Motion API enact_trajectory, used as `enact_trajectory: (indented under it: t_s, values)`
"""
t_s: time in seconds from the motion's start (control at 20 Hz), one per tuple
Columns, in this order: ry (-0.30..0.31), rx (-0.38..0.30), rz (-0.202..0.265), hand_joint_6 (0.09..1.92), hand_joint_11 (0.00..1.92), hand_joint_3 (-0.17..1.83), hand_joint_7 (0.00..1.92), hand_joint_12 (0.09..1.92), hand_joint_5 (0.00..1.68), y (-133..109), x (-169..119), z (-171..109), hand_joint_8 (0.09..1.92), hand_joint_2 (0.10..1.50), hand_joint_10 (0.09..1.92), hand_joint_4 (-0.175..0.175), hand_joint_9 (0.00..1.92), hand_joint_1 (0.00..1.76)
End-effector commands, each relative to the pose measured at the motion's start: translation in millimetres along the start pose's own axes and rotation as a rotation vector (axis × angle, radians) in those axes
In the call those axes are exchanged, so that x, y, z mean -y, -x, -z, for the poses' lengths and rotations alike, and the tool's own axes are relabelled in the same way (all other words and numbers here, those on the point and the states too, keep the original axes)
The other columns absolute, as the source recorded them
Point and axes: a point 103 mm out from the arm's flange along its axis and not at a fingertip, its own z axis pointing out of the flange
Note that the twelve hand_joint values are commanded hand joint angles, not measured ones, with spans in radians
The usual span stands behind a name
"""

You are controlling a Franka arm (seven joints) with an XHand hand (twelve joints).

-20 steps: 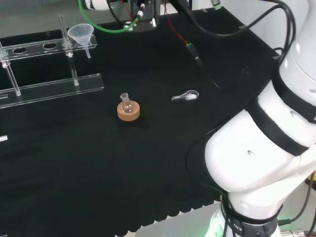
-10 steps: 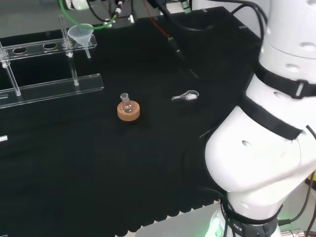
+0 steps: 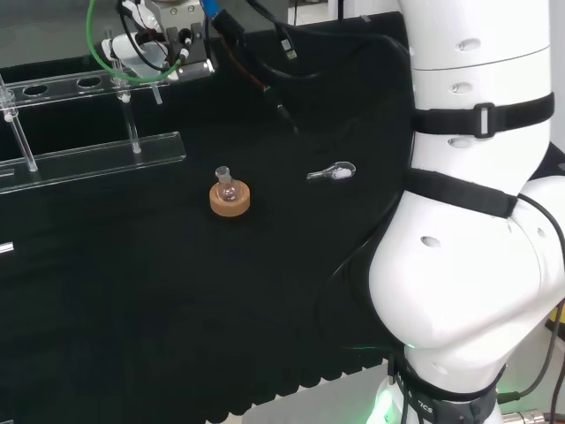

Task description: Pick up the funnel from the transparent funnel stand.

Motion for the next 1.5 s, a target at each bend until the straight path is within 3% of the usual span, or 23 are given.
enact_trajectory:
  t_s: [0.05, 0.3, 0.55, 0.65, 0.8, 0.95, 1.0, 1.05, 1.1, 1.2, 1.35, 1.5]
  values:
    - [-0.053, -0.007, -0.014, 0.09, 0.0, 0.12, 0.0, 0.34, 0.0, 15, -4, -19, 0.09, 0.8, 0.09, 0.051, 0.0, 0.1]
    - [-0.084, -0.008, -0.016, 0.09, 0.0, 0.12, 0.0, 0.34, 0.0, 19, -10, -31, 0.09, 0.8, 0.09, 0.048, 0.0, 0.09]
    - [-0.102, -0.014, -0.023, 0.09, 0.0, 0.1, 0.0, 0.48, 0.0, 27, -21, -38, 0.09, 0.81, 0.09, 0.06, 0.0, 0.09]
    - [-0.093, -0.002, -0.024, 0.09, 0.0, 0.09, 0.0, 0.7, 0.0, 29, -24, -40, 0.09, 0.82, 0.09, 0.063, 0.0, 0.09]
    - [-0.063, 0.019, -0.027, 0.09, 0.0, 0.08, 0.0, 1.19, 0.0, 30, -27, -40, 0.09, 0.82, 0.09, 0.068, 0.0, 0.09]
    - [-0.019, 0.045, -0.023, 0.09, 0.03, 0.08, 0.0, 1.52, 0.01, 31, -27, -40, 0.09, 0.82, 0.09, 0.067, 0.07, 0.08]
    - [0.004, 0.057, -0.02, 0.09, 0.07, 0.07, 0.0, 1.56, 0.02, 31, -27, -40, 0.09, 0.83, 0.18, 0.064, 0.08, 0.07]
    - [0.058, 0.084, -0.008, 0.09, 0.16, 0.07, 0.05, 1.56, 0.08, 30, -28, -41, 0.09, 0.83, 0.41, 0.058, 0.11, 0.09]
    - [0.086, 0.098, -0.001, 0.09, 0.24, 0.06, 0.07, 1.55, 0.13, 29, -28, -41, 0.16, 0.84, 0.63, 0.053, 0.13, 0.09]
    - [0.115, 0.115, 0.009, 0.09, 0.36, 0.05, 0.04, 1.51, 0.22, 28, -28, -42, 0.5, 0.84, 0.88, 0.045, 0.19, 0.11]
    - [0.177, 0.13, 0.028, 0.09, 0.56, 0.05, 0.13, 1.42, 0.36, 26, -28, -43, 0.83, 0.85, 0.96, 0.019, 0.39, 0.13]
    - [0.217, 0.141, 0.036, 0.09, 0.68, 0.05, 0.26, 1.38, 0.47, 24, -29, -43, 0.94, 0.86, 0.96, -0.009, 0.55, 0.15]
